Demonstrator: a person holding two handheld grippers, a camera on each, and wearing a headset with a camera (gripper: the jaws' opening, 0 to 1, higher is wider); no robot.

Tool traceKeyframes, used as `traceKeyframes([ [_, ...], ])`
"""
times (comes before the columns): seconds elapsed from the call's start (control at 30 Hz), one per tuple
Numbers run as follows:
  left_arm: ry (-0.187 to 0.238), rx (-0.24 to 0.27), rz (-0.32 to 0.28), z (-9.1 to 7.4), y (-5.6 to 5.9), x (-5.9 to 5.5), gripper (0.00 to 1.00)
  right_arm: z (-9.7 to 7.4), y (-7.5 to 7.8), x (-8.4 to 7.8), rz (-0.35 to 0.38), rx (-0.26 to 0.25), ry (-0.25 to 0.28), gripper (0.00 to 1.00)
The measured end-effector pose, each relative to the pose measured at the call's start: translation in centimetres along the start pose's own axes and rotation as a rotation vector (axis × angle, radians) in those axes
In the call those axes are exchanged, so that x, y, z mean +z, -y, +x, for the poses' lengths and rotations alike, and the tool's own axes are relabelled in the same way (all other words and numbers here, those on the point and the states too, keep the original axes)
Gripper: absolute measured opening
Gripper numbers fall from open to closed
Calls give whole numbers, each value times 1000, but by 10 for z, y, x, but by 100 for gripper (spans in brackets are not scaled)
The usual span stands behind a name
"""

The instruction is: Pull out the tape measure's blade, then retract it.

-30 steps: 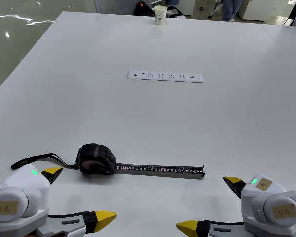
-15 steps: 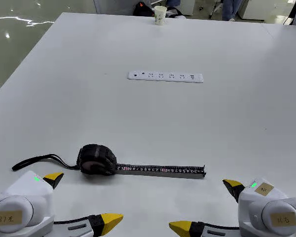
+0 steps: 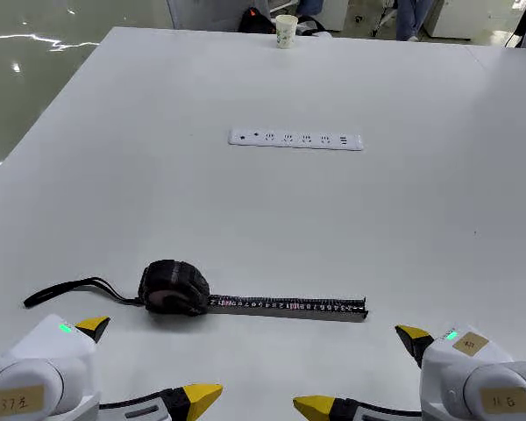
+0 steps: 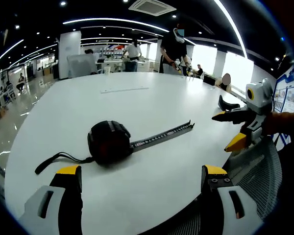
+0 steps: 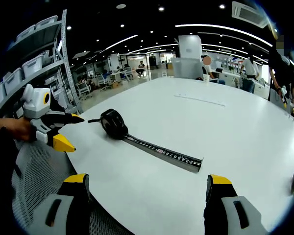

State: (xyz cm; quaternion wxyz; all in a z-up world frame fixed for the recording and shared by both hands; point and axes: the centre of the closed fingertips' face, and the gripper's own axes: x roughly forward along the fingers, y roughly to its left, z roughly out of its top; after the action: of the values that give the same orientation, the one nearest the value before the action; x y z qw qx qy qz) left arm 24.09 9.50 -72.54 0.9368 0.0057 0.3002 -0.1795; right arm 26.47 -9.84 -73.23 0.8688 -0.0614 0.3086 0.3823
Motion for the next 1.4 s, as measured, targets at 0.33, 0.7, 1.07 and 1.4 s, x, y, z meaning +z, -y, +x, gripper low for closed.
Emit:
traceKeyframes([
  [0.33,10,1,1,1,1,5,99,0,-1,0,7,2,2,99],
  [0.7,7,3,4,5,1,7,99,2,-1,0,3,10,1,99],
  [1.07,8,12,-14,14,-4,13,99,2,-1,-2,-13,27,-5,99],
  [1.4,5,26,-18,22,-11,20,99,6,4,-1,-44,64,-13,99],
])
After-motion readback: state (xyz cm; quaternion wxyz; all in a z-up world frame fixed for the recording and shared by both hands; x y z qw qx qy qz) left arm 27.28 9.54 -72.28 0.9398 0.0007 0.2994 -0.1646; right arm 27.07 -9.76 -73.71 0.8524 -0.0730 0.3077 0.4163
